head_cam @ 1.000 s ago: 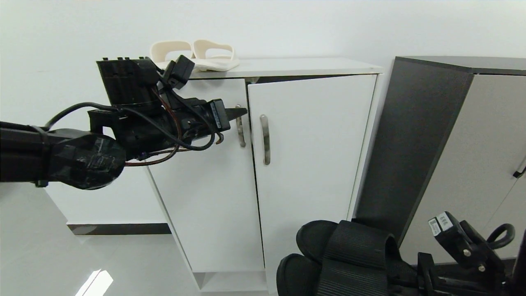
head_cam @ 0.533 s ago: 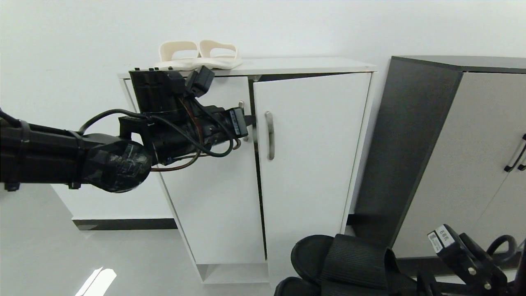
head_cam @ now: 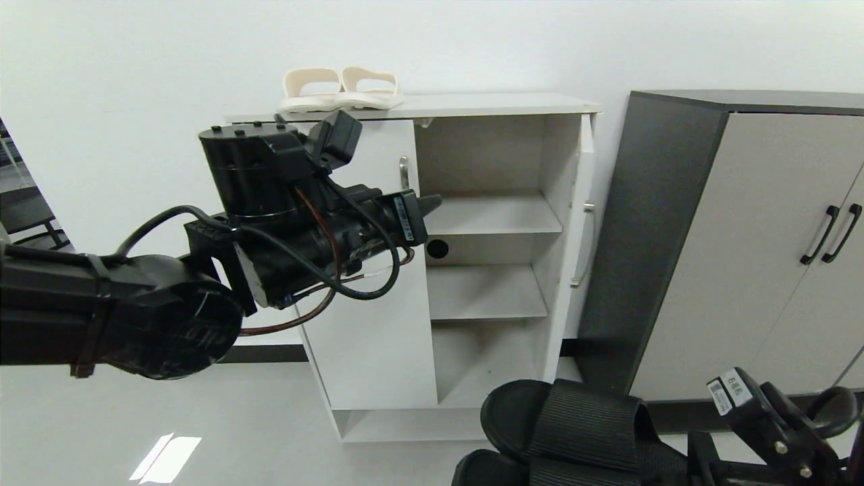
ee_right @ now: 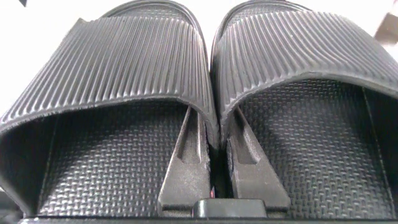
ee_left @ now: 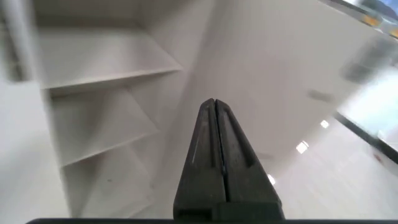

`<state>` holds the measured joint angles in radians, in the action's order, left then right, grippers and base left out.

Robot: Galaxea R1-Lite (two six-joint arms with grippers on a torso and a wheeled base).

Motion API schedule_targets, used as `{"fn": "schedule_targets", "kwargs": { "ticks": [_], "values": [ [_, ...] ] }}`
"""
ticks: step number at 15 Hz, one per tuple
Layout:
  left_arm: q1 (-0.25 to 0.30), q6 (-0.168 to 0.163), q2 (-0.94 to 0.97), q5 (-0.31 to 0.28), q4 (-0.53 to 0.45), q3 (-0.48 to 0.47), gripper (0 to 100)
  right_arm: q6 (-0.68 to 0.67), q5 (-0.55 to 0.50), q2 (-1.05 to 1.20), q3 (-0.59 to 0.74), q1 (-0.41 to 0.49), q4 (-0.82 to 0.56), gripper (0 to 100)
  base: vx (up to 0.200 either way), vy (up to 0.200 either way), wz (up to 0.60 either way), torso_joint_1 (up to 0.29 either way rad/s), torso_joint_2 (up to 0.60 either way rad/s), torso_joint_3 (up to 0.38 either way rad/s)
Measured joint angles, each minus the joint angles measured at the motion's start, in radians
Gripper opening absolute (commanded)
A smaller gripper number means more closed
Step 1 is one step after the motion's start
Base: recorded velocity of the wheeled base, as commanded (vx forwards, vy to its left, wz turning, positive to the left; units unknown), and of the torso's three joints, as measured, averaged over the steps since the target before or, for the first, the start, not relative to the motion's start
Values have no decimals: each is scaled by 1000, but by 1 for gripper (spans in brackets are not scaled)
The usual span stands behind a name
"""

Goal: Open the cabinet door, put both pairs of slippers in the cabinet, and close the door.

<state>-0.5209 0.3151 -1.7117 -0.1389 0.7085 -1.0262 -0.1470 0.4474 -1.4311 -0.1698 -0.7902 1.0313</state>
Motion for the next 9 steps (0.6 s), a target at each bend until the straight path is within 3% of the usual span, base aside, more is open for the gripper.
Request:
{"fn": "schedule_targets", "kwargs": {
  "ticks": [2, 4, 6, 9],
  "values": [
    [11, 0, 36, 30, -21, 13, 0, -2, -51, -8, -19, -5, -9, 0, 0, 0, 0, 0, 0, 0],
    [19, -9, 116, 68, -86, 41, 0, -4, -185, -34, -49, -28, -34, 0, 0, 0, 0, 0, 0, 0],
    [23, -60, 242, 199, -231, 93, 0, -39, -322, -70, -91, -60, -39, 0, 0, 0, 0, 0, 0, 0],
    [46, -147, 481, 444, -367, 253, 0, -70, -342, -94, -120, -85, -41, 0, 0, 0, 0, 0, 0, 0]
  ]
}}
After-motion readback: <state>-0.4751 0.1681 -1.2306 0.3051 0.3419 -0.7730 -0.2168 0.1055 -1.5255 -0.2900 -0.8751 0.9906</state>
